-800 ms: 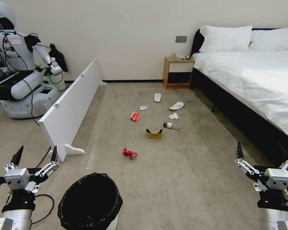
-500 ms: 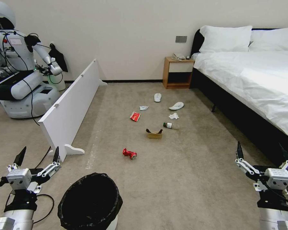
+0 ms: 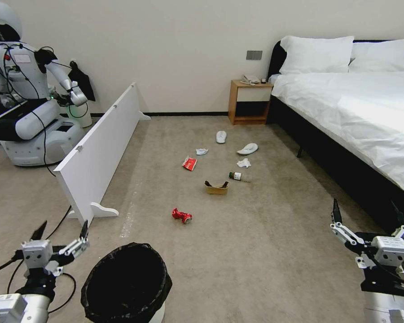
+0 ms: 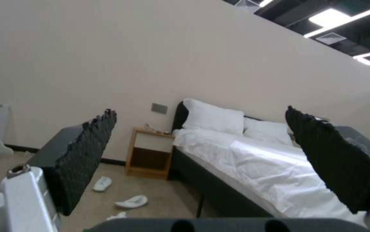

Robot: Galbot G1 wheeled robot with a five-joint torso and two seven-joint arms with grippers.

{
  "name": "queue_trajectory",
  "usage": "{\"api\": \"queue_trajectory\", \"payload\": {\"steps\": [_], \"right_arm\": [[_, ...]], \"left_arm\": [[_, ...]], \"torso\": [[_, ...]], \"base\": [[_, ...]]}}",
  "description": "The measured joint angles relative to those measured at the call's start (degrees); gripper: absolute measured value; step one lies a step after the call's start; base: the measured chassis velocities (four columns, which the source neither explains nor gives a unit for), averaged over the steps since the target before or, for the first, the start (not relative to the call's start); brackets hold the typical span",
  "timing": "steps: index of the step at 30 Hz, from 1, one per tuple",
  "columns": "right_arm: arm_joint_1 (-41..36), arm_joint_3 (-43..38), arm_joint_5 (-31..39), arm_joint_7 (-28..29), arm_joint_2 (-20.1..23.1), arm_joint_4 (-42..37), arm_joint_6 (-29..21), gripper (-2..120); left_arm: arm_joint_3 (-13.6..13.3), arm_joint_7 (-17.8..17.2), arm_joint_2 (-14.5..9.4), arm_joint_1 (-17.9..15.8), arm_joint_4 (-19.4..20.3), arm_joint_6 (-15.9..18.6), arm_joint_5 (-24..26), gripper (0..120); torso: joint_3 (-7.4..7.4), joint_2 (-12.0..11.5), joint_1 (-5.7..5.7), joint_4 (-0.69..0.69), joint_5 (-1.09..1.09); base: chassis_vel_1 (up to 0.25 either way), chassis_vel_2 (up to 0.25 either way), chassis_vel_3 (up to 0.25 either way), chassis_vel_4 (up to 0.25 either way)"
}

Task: Pick up the trash bin, then pick up the garbage from the floor and place it into the trash bin.

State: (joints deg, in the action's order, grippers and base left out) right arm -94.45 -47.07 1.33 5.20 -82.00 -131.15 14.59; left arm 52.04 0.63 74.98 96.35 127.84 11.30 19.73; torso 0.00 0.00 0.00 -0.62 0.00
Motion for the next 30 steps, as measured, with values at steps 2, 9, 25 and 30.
{"api": "queue_trajectory", "payload": {"steps": [2, 9, 25, 30], "right_arm": [[0.0, 0.0, 0.1, 0.0, 0.0, 0.0, 0.0, 100], [-0.1, -0.1, 0.2, 0.0, 0.1, 0.2, 0.0, 100], [-0.4, 0.1, 0.3, 0.0, 0.2, 0.5, 0.0, 100], [-0.6, -0.1, 0.4, 0.0, 0.3, 0.4, 0.0, 100]], "left_arm": [[-0.2, -0.2, -0.6, 0.0, -0.5, 1.6, 0.5, 100], [-1.6, -2.5, -3.1, -1.7, -4.7, 10.4, 4.3, 100], [-5.8, -5.4, -4.8, -4.2, -12.8, 17.9, 8.2, 100], [-6.8, -5.6, -5.2, -5.0, -15.1, 19.0, 8.9, 100]], "torso": [[0.0, 0.0, 0.0, 0.0, 0.0], [0.0, 0.0, 0.0, 0.0, 0.0], [0.0, 0.0, 0.0, 0.0, 0.01], [0.0, 0.0, 0.0, 0.0, 0.01]], "base": [[0.0, 0.0, 0.0, 0.0], [0.0, 0.0, 0.0, 0.0], [0.0, 0.0, 0.0, 0.0], [0.0, 0.0, 0.0, 0.0]]}}
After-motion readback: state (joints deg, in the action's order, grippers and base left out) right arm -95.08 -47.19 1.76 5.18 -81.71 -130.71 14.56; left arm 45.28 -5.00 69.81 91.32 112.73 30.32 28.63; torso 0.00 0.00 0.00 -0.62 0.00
